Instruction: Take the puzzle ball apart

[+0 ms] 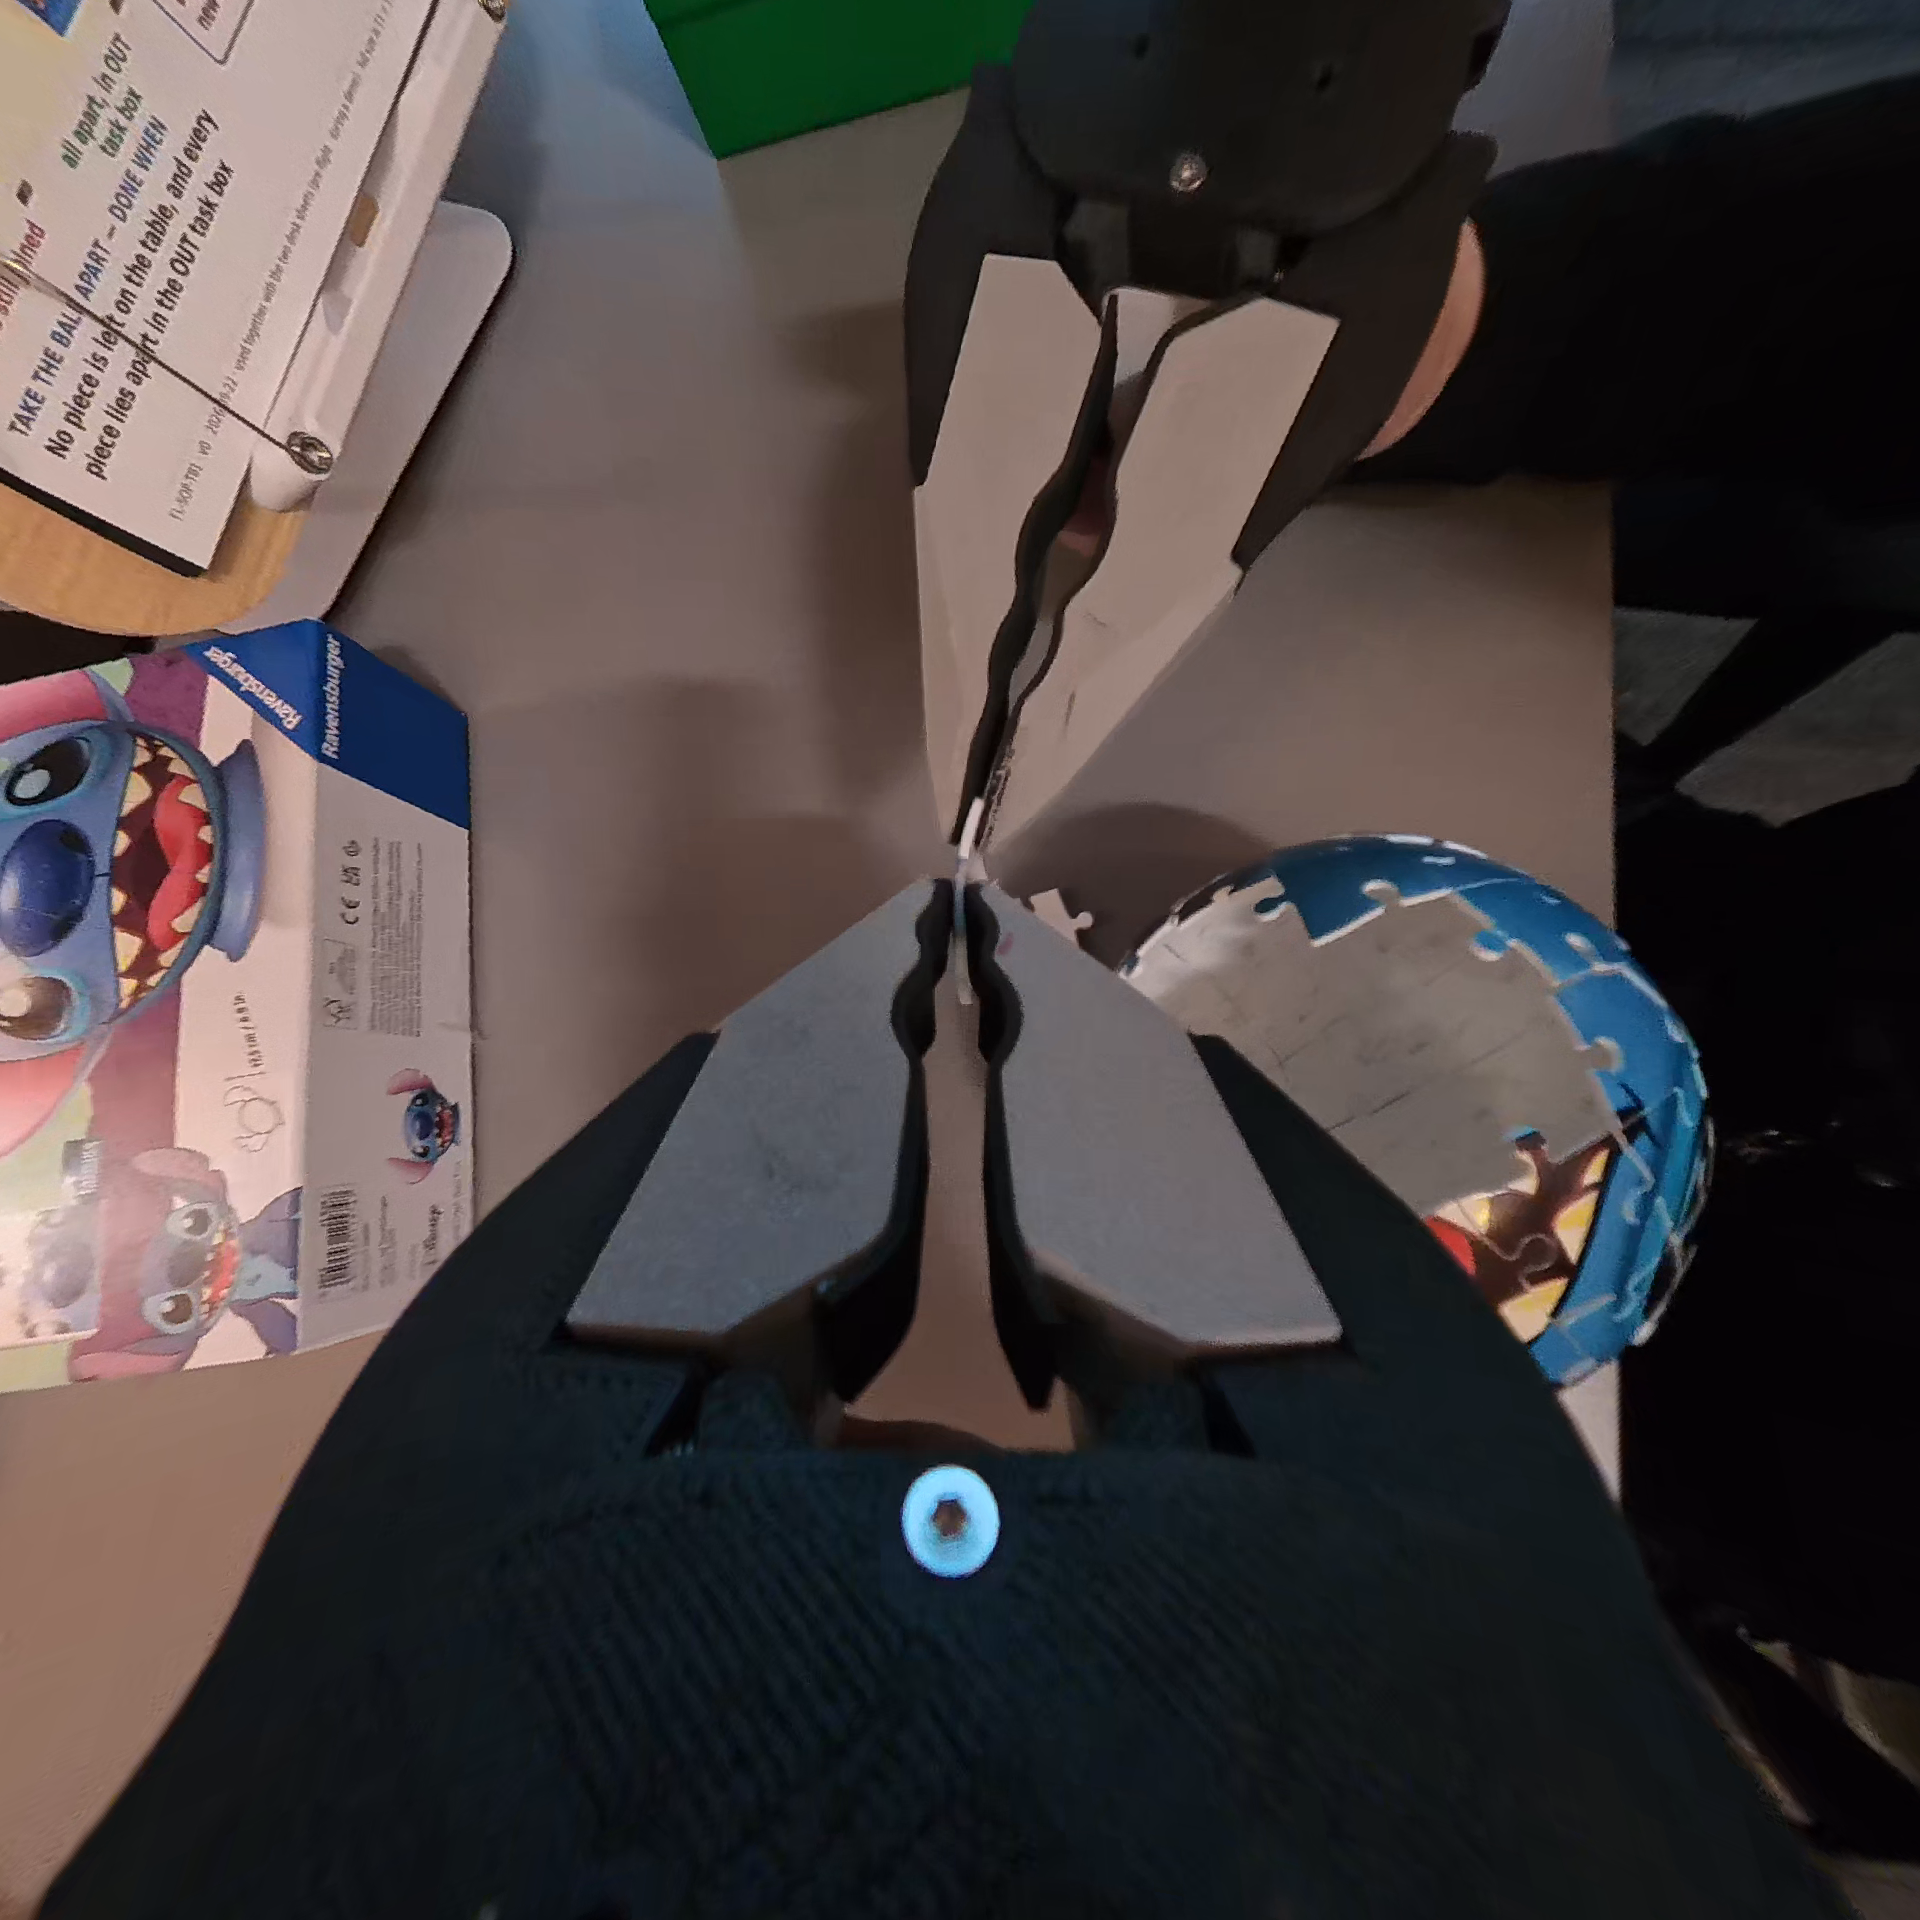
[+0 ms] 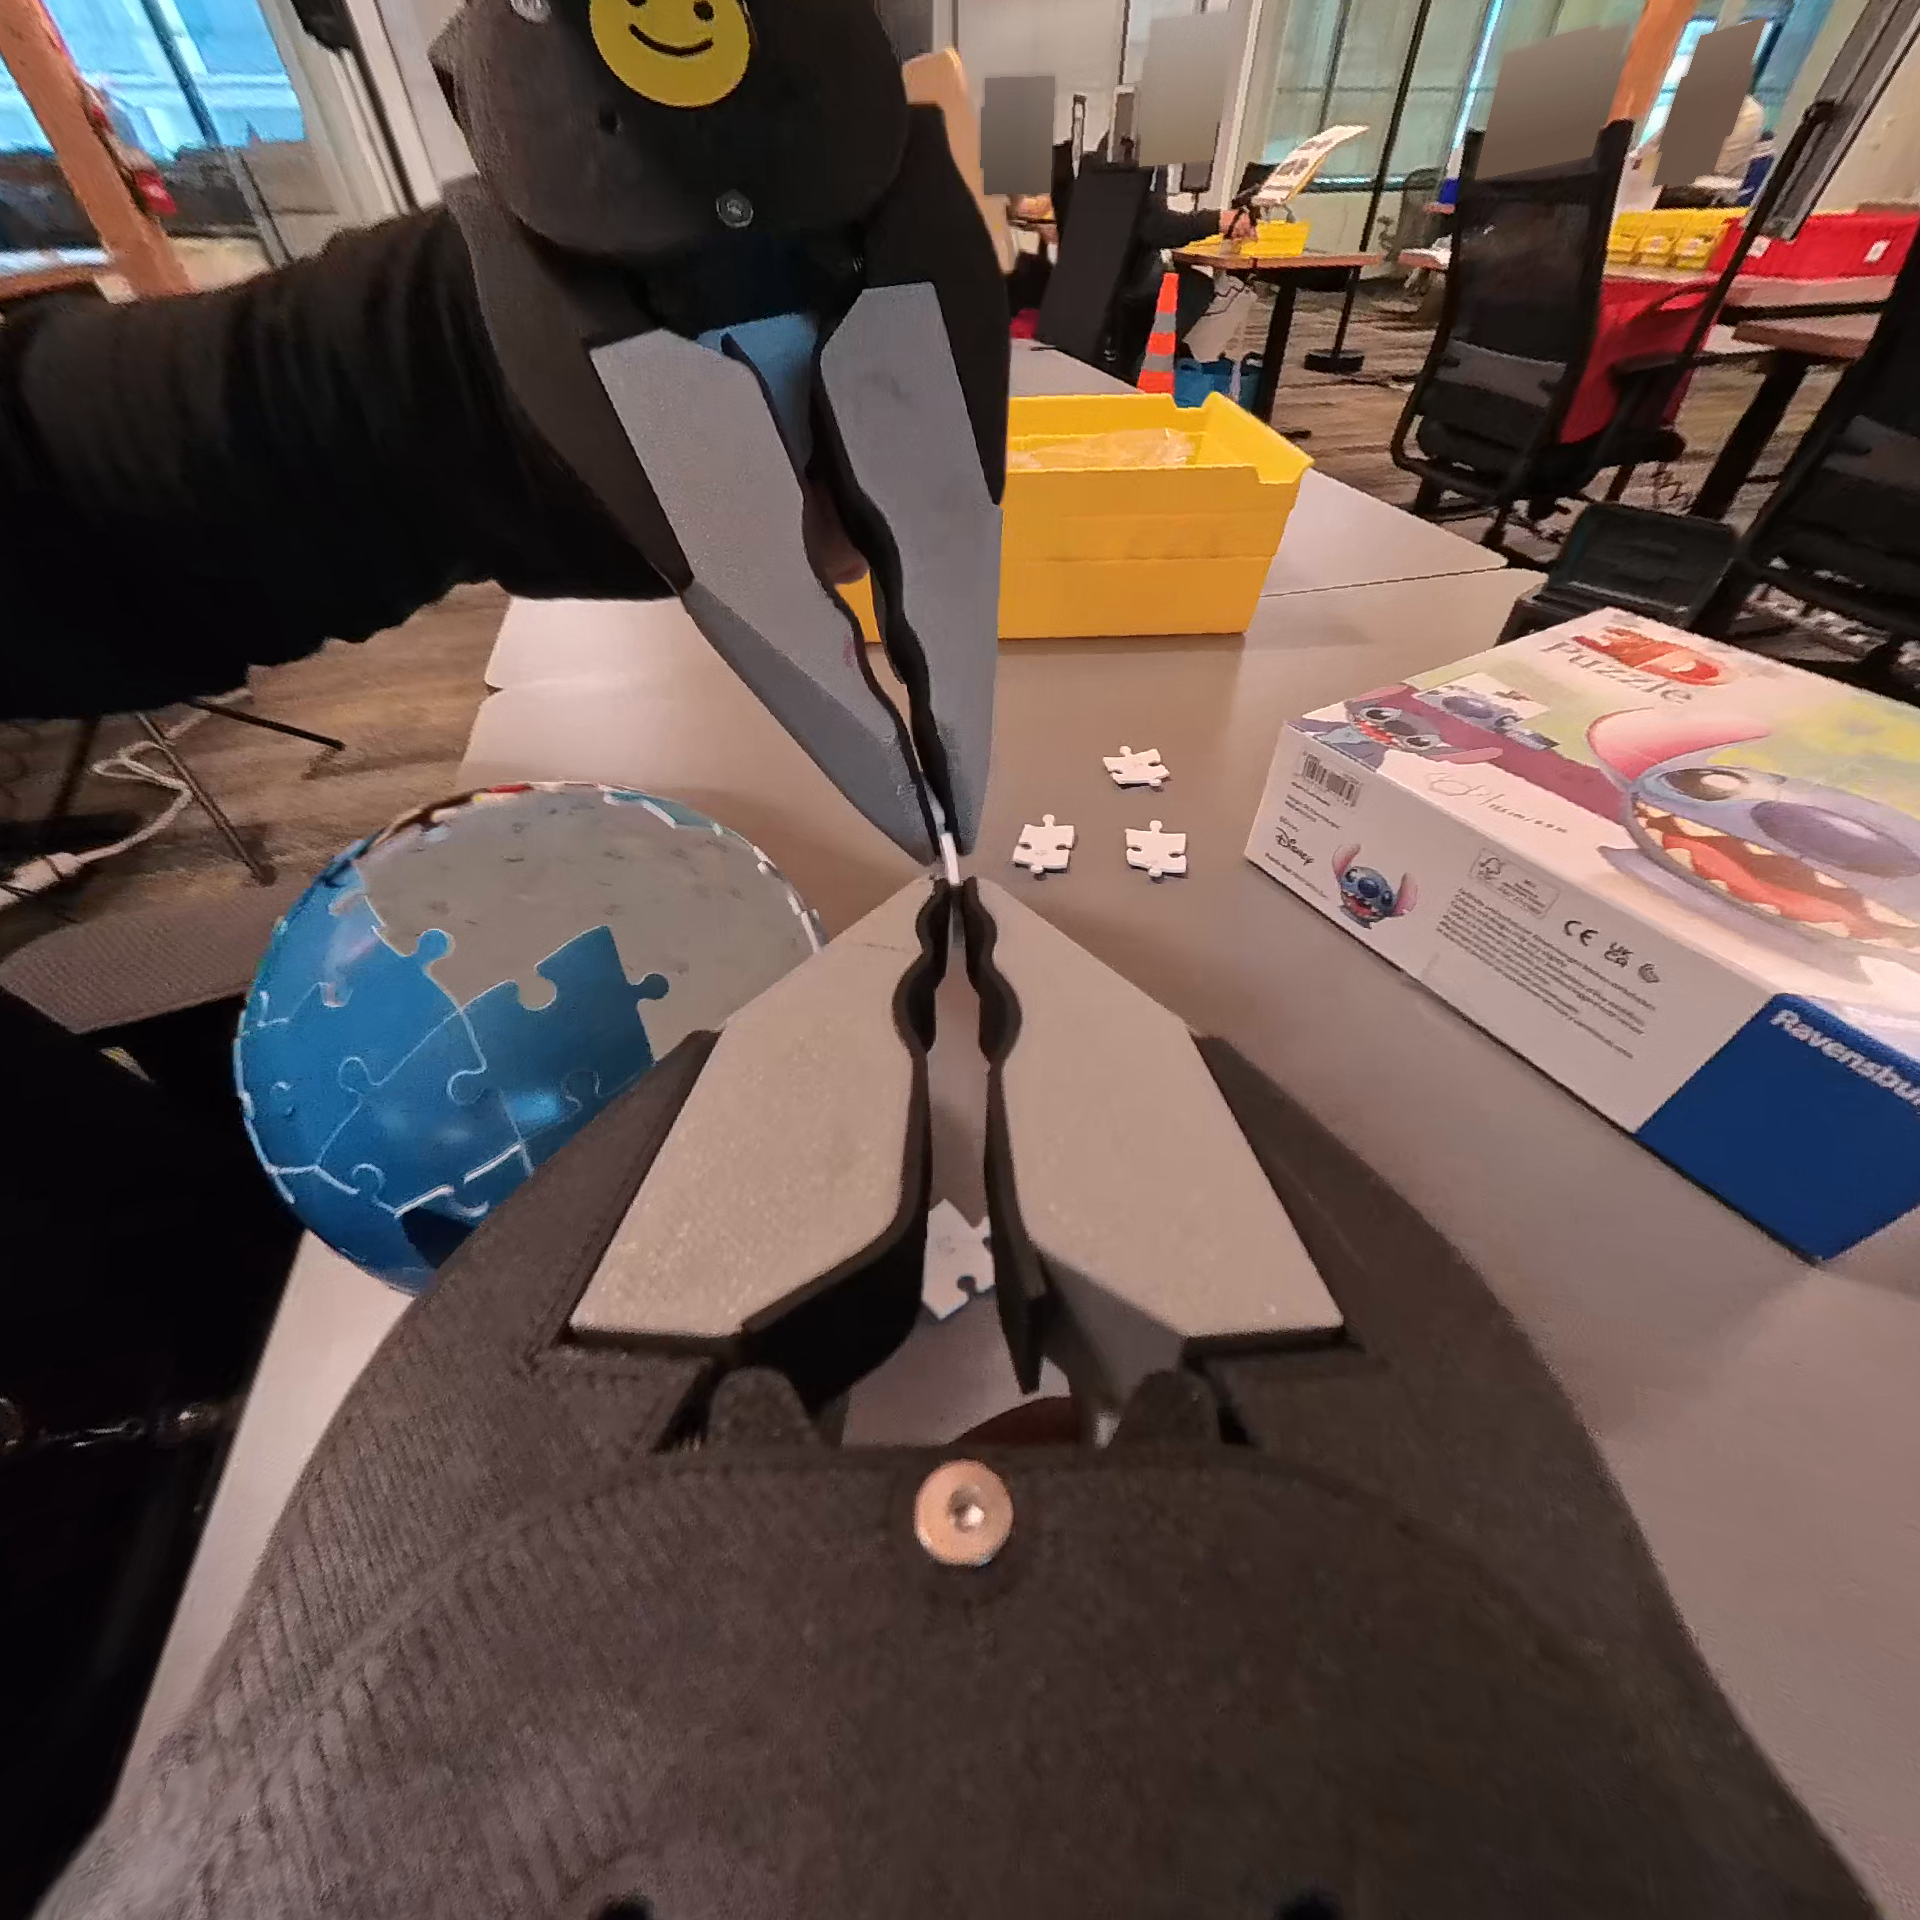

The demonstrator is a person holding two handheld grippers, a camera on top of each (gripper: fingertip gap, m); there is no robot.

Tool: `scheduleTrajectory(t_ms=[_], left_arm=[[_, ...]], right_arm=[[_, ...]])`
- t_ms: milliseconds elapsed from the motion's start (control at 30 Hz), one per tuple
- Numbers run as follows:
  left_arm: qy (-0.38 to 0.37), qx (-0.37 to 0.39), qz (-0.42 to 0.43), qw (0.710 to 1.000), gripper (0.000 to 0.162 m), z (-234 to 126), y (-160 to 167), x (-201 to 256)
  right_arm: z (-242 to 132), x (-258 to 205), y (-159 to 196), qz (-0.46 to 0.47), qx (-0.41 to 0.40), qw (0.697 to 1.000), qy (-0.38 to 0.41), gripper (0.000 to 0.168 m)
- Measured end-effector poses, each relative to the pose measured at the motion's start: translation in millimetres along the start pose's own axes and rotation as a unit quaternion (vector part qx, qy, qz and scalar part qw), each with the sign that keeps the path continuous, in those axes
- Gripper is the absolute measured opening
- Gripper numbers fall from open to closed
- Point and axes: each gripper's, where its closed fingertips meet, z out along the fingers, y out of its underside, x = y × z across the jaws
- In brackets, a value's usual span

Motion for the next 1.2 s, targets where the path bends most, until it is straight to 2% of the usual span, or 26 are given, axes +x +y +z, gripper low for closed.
scheduleTrajectory(t_ms=[133,267,467,533,733,833,1100,1200], left_arm=[[0.017,0.016,-0.034,0.999,0.000,0.4,-1.3,-2.8],[0.018,0.005,-0.050,0.999,0.000,-0.9,2.3,-5.9],[-0.004,-0.046,-0.026,0.999,0.000,0.1,10.4,-5.1],[-0.008,-0.054,-0.012,0.998,0.000,0.8,10.2,-1.6],[-0.024,-0.064,-0.006,0.998,0.001,-2.3,13.1,-0.4],[-0.036,-0.047,-0.019,0.998,0.013,-15.4,14.0,-5.2],[-0.087,-0.013,-0.076,0.993,0.014,-71.8,39.1,-26.6],[-0.087,0.002,-0.097,0.991,0.013,-82.6,51.0,-22.0]], right_arm=[[-2.4,4.6,2.3,0.025,0.005,1.000,-0.008,0.000],[-2.8,3.9,1.9,0.040,0.010,0.999,-0.023,0.009],[7.3,4.3,4.1,0.018,-0.005,1.000,-0.011,0.005],[11.7,0.4,6.3,0.011,-0.015,1.000,-0.019,0.000],[14.2,-4.8,8.9,-0.024,-0.026,0.999,-0.010,0.000],[12.9,-6.7,9.3,-0.027,-0.020,0.999,-0.012,0.000],[19.4,-23.0,6.4,-0.073,0.005,0.997,-0.036,0.000],[25.4,-26.4,12.1,-0.110,-0.011,0.993,-0.036,0.000]])
